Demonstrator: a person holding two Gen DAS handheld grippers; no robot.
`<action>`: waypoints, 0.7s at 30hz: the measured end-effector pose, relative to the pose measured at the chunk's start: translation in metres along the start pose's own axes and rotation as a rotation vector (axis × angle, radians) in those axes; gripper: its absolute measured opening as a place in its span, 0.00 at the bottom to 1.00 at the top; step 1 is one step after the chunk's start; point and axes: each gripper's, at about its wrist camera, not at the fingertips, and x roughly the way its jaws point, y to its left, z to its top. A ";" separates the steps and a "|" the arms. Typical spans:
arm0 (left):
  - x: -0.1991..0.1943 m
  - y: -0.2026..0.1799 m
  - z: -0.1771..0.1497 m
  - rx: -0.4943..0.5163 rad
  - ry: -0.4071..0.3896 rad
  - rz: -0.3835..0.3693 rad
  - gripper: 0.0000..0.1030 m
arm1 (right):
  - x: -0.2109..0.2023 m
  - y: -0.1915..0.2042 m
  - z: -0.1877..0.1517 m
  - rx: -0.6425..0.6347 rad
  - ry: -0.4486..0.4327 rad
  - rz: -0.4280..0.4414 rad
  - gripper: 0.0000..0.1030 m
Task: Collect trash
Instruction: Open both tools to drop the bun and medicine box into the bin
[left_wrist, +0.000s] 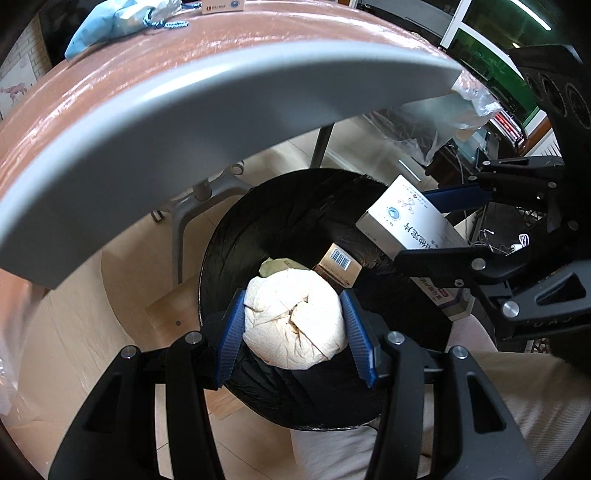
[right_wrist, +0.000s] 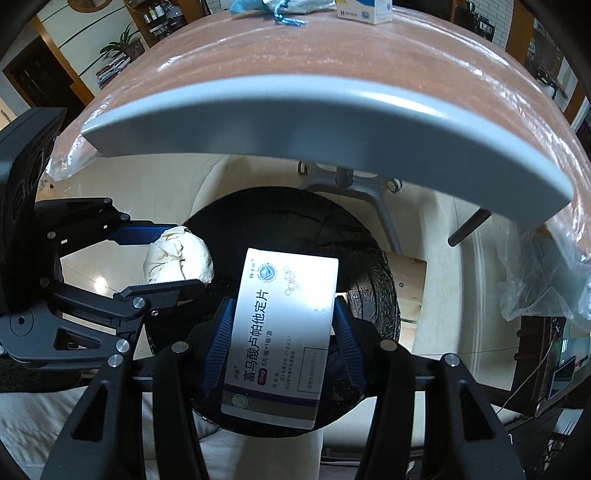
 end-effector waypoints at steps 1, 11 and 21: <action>0.002 0.000 -0.001 -0.003 0.004 0.003 0.51 | 0.002 -0.001 -0.001 0.002 0.001 -0.001 0.51; 0.016 0.002 -0.004 -0.010 0.032 0.014 0.51 | 0.017 -0.005 -0.007 0.008 0.038 0.002 0.49; -0.010 0.002 -0.007 -0.014 -0.031 0.003 0.71 | -0.019 -0.009 -0.016 0.024 -0.030 -0.014 0.64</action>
